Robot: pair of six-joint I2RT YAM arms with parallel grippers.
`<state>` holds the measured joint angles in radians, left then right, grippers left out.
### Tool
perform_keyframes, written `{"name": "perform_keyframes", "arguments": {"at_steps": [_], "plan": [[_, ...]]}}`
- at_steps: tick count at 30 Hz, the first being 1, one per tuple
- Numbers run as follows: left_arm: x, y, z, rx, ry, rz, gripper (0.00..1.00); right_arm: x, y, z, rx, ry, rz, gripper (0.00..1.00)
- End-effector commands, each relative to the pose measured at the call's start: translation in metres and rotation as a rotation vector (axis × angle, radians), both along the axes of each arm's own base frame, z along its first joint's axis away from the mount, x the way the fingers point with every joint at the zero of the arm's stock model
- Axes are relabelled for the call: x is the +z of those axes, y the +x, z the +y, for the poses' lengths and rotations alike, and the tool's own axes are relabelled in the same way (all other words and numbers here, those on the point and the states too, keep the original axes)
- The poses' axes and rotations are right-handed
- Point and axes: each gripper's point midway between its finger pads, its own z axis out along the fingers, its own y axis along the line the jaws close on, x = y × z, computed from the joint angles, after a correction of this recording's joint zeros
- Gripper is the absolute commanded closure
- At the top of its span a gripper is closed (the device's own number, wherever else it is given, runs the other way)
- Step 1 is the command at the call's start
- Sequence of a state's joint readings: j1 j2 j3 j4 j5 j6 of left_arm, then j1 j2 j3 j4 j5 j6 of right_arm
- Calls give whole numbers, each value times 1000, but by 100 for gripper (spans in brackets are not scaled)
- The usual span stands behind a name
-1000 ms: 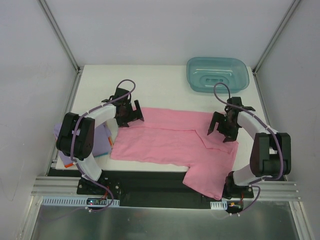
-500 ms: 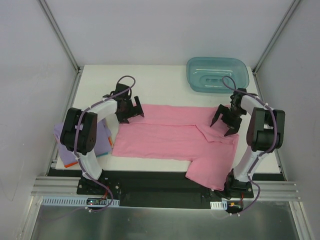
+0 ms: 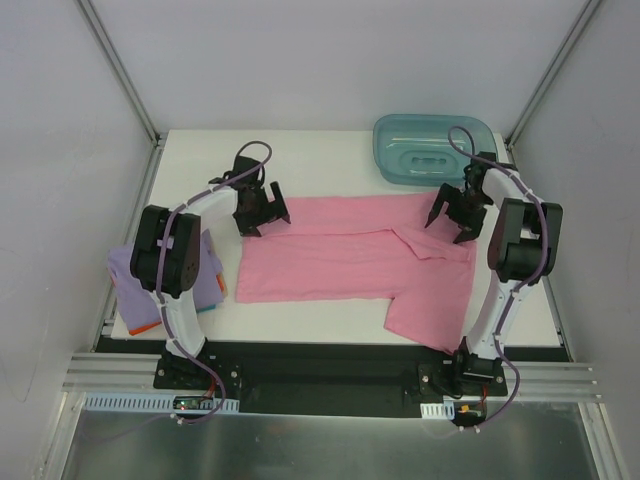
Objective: Fold and stack the t-shirts
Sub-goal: Fold the flattened tshirt in 1/3 of the way
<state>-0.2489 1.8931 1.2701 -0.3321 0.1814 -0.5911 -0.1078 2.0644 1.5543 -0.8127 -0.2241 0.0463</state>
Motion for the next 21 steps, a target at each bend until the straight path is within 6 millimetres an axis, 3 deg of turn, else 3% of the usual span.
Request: {"name": "perform_keyframes", "arguments": {"at_steps": [1,3,4,5,6,8,9,10,11,12,14,15,19,21], "plan": [[22,8,16,19,51,-35,1,22,0,-14,19,-52,-54,3],[41,6,18,24,51,-74,1,46,-3,-16,12,-81,-115,3],[47,2,20,27,52,-81,1,46,-13,-17,3,-91,-111,3],[47,-6,22,29,58,-76,1,53,-18,-18,-5,-105,-127,3],[63,-11,24,33,53,-112,1,71,-24,-22,-20,-137,-175,3],[60,-32,31,38,72,-90,1,71,-44,-20,-30,-153,-177,3],[74,-39,34,42,73,-128,1,89,-51,-20,-35,-167,-236,3],[66,-56,36,51,81,-99,1,94,-57,-17,-33,-170,-263,3],[65,-68,38,57,88,-87,1,85,-73,-15,-41,-168,-240,3],[76,-76,40,64,85,-120,1,99,-81,-14,-51,-170,-297,3],[62,-106,38,76,94,-72,1,100,-93,-12,-71,-166,-319,3],[68,-117,38,80,91,-86,1,97,-106,-12,-82,-171,-328,3],[46,-167,40,110,115,-23,5,90,-130,-12,-85,-185,-332,3],[43,-180,44,132,115,-21,8,85,-140,-12,-71,-195,-320,3]]}}
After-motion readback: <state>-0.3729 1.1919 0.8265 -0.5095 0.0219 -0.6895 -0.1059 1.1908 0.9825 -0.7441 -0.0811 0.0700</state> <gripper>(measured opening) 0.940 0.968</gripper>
